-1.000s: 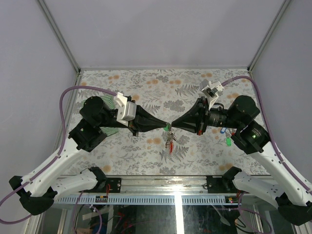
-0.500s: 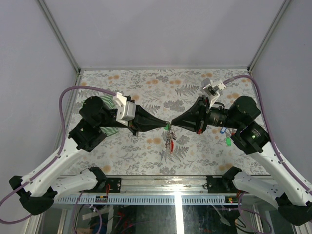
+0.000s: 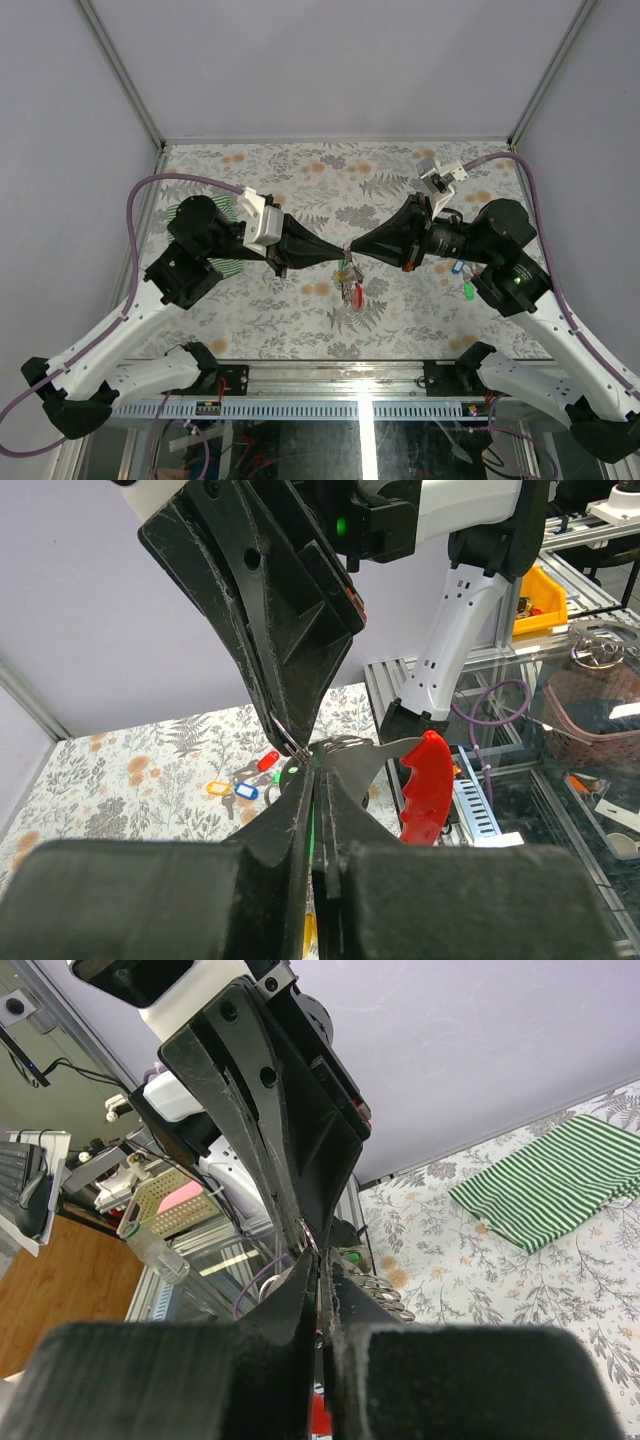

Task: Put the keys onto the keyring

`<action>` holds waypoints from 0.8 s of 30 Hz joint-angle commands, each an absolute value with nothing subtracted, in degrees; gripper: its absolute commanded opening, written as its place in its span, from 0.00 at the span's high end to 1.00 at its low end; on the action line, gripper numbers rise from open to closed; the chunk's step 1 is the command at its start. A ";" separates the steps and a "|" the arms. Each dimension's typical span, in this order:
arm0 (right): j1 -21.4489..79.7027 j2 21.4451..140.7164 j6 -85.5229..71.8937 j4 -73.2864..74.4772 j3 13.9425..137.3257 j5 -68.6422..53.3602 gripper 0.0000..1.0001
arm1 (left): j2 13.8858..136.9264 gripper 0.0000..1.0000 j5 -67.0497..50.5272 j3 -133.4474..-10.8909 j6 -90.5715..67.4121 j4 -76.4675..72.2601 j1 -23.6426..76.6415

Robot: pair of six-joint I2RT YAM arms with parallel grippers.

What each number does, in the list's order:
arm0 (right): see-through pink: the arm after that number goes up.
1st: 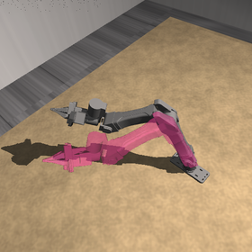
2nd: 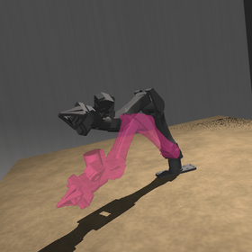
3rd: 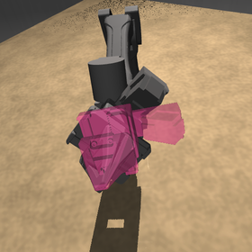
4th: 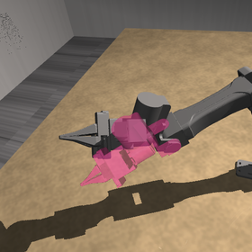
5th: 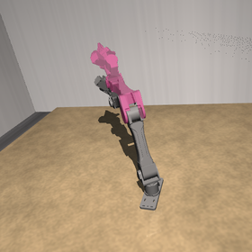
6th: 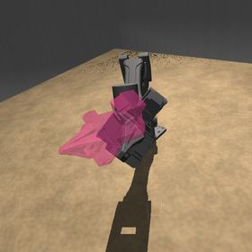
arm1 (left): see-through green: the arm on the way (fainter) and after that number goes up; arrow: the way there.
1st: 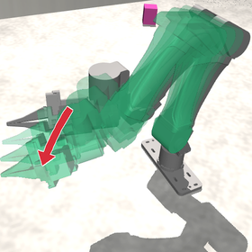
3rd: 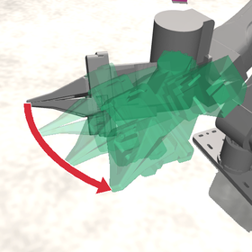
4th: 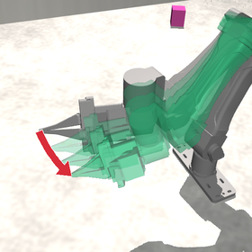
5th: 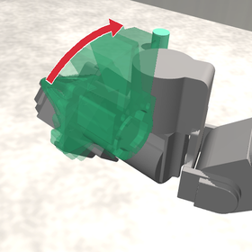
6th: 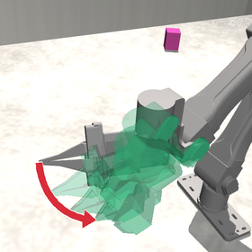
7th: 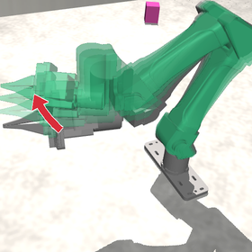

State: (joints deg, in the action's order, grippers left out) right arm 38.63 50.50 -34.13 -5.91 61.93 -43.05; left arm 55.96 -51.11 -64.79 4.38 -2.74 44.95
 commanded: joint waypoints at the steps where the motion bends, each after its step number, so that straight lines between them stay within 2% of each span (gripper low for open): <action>1: 38.30 49.73 -34.06 -12.05 62.32 -37.90 1.00 | 55.82 1.00 -53.56 -65.48 3.94 -3.78 45.29; 7: 38.32 48.01 -35.97 -15.11 59.95 -34.63 1.00 | 55.34 1.00 -51.37 -64.93 3.53 -4.39 45.26; 19: 38.32 44.32 -42.26 -35.19 50.66 -27.70 1.00 | 54.29 0.98 -46.20 -63.60 1.15 -8.11 45.26; 24: 38.32 44.41 -43.35 -43.08 48.46 -27.35 1.00 | 54.27 0.92 -45.39 -63.33 -0.24 -9.72 45.29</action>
